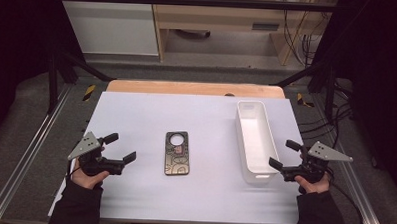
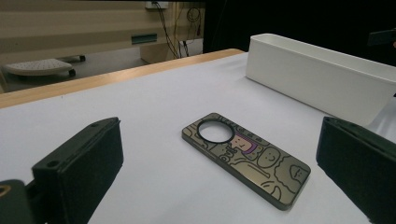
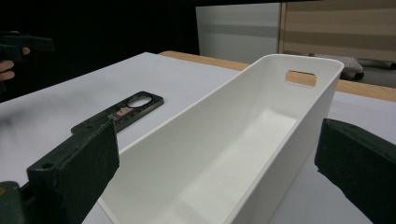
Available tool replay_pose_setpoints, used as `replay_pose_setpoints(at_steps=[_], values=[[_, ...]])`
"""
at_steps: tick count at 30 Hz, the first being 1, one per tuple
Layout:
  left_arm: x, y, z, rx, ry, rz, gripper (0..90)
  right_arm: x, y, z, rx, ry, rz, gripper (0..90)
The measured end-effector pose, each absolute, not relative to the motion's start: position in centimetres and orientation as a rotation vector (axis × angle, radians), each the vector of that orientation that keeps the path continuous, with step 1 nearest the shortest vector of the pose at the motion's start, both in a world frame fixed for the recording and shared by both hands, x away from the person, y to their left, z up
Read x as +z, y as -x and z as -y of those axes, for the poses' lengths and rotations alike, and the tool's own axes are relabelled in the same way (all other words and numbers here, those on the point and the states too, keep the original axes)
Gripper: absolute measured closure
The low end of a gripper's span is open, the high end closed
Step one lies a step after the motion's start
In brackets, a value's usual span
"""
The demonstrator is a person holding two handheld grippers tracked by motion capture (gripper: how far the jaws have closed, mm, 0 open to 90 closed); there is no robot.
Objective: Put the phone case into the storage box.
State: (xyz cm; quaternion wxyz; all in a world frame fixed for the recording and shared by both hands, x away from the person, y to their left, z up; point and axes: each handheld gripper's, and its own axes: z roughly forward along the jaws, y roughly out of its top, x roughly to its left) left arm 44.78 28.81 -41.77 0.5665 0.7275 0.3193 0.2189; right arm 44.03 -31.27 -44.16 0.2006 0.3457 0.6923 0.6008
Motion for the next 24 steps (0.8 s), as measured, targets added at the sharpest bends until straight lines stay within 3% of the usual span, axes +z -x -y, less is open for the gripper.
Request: replay_pose_setpoints(at_steps=[24], values=[[-40.9,-44.8,-27.1,0.512,-1.748,-0.732,0.0,-43.9,-43.9,31.2,1.672,-0.949,-1.939,0.5]])
